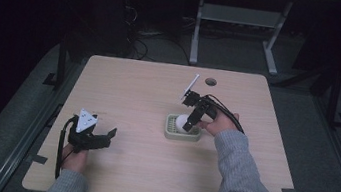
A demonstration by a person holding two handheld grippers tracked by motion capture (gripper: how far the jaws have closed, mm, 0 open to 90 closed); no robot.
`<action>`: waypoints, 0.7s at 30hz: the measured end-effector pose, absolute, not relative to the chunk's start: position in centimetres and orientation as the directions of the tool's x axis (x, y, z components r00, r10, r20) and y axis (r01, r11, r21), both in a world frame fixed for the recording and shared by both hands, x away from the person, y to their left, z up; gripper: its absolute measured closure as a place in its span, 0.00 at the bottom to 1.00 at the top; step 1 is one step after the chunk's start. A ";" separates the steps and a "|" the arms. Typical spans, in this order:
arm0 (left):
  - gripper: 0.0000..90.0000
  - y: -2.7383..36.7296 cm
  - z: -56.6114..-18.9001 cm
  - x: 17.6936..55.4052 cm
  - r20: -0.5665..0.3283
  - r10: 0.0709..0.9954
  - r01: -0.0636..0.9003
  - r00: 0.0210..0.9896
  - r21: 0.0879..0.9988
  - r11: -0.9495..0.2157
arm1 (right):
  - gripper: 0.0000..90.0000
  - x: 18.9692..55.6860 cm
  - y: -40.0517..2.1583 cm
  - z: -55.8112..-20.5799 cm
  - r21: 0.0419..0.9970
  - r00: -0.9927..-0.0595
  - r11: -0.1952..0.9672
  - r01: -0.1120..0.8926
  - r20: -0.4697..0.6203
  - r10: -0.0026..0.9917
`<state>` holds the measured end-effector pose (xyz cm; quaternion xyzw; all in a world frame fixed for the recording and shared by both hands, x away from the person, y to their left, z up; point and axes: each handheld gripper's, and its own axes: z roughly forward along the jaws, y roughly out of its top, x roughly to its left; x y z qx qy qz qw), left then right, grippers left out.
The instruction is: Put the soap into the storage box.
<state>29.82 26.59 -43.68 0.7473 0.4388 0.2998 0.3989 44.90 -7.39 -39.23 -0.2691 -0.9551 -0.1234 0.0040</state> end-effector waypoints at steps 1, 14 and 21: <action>0.16 26.6 -43.7 29.8 0.098 0.895 0.416 0.436 0.859 -0.297 | 0.25 44.8 -7.4 -39.2 0.233 -0.855 0.824 0.516 0.074 0.514; 0.16 26.5 -43.7 29.8 0.096 0.895 0.415 0.435 0.861 -0.295 | 0.25 44.1 -8.8 -38.6 0.250 -0.846 0.812 0.528 0.079 0.527; 0.16 26.5 -43.7 29.8 0.100 0.893 0.415 0.439 0.859 -0.301 | 0.25 43.5 -9.4 -38.1 0.248 -0.842 0.807 0.536 0.078 0.534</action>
